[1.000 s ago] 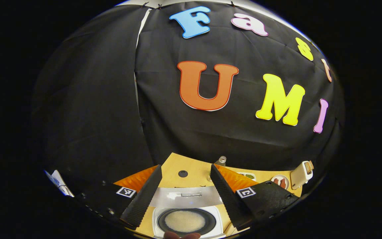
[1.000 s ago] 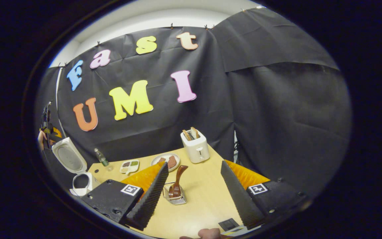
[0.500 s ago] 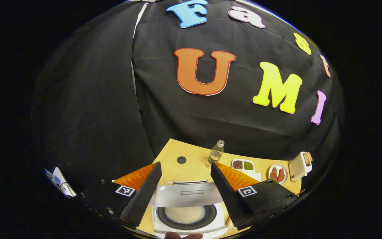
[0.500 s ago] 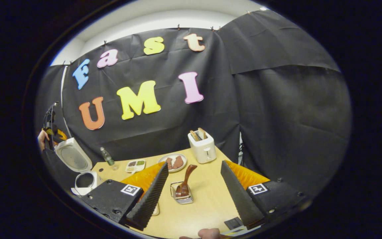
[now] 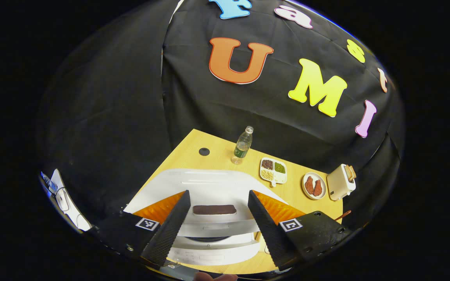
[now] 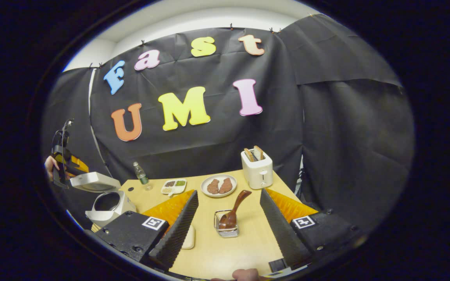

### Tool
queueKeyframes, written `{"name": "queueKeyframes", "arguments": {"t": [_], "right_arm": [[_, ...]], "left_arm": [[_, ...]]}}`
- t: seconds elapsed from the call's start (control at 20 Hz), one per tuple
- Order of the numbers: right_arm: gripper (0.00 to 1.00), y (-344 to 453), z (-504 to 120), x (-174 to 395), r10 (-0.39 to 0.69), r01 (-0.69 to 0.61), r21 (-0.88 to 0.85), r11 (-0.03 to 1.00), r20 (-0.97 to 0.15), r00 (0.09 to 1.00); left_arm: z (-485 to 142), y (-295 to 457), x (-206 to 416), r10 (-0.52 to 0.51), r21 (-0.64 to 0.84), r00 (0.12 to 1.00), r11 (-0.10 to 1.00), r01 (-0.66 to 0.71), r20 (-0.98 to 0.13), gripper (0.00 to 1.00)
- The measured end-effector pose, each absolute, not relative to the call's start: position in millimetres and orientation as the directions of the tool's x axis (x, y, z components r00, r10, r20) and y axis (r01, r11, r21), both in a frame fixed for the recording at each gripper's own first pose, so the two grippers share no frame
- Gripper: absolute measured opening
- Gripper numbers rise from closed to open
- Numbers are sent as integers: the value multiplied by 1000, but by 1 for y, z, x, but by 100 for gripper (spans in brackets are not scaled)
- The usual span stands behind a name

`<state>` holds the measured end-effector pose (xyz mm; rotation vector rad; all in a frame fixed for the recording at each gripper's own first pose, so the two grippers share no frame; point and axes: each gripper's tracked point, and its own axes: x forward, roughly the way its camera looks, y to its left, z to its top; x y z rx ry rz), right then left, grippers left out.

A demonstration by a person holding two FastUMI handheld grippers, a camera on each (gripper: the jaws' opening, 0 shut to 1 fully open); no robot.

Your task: Close the left gripper, press the button to open the rice cooker; take a wooden spoon from the chopstick holder with the right hand, scoop a spoonful of rice and pour it into the rice cooker, then put the wooden spoon back into the chopstick holder.

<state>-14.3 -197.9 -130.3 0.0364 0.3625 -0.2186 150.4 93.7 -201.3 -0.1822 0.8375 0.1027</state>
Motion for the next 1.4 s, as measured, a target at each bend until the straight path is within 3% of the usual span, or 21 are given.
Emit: {"name": "queueKeyframes", "arguments": {"t": [0.3, 0.55, 1.0, 1.3, 1.4], "right_arm": [[100, -182, -140, -7, -138, 158, 22, 987, -386, 912], [100, -169, -155, -3, -91, 122, 50, 991, -404, 910], [100, -162, -176, -7, -76, 130, 97, 987, -432, 899], [100, -155, -177, 0, -54, 109, 104, 989, -434, 900], [100, -152, -178, 5, -39, 92, 104, 990, -428, 903]], "left_arm": [[-230, 94, 109, -3, -136, 582, 973, -186, -813, 96], [-258, 83, 109, -51, -167, 494, 967, -194, -868, 97], [-300, 79, 89, -75, -146, 364, 974, -172, -928, 97], [-314, 86, 84, 33, -12, 375, 993, -116, -927, 96], [-313, 86, 87, 55, 11, 414, 994, -107, -909, 97]]}}
